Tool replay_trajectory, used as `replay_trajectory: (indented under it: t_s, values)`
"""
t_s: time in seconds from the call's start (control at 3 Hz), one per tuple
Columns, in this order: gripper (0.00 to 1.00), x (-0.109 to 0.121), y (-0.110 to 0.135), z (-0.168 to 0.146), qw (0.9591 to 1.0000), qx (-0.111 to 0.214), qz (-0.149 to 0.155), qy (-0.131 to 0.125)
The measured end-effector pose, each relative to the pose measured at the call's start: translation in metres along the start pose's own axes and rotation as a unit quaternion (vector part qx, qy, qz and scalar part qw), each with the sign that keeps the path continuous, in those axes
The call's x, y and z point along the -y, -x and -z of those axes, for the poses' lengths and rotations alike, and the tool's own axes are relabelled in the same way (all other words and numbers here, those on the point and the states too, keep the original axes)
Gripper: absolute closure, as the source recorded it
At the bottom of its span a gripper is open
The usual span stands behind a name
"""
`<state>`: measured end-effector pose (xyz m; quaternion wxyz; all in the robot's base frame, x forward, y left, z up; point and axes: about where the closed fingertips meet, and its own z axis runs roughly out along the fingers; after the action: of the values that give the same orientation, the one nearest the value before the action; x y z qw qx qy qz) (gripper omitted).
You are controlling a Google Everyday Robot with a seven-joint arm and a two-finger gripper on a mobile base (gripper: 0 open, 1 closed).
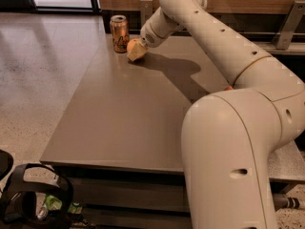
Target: Move orange near orange can
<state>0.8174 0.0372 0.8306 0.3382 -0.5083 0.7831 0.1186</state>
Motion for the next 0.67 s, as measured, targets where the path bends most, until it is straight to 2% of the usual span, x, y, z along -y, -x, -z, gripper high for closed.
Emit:
replay_trajectory:
  t_s: [0.67]
  values:
    - [0.01, -0.002, -0.0005, -0.0043, 1.0, -0.001, 0.0, 0.003]
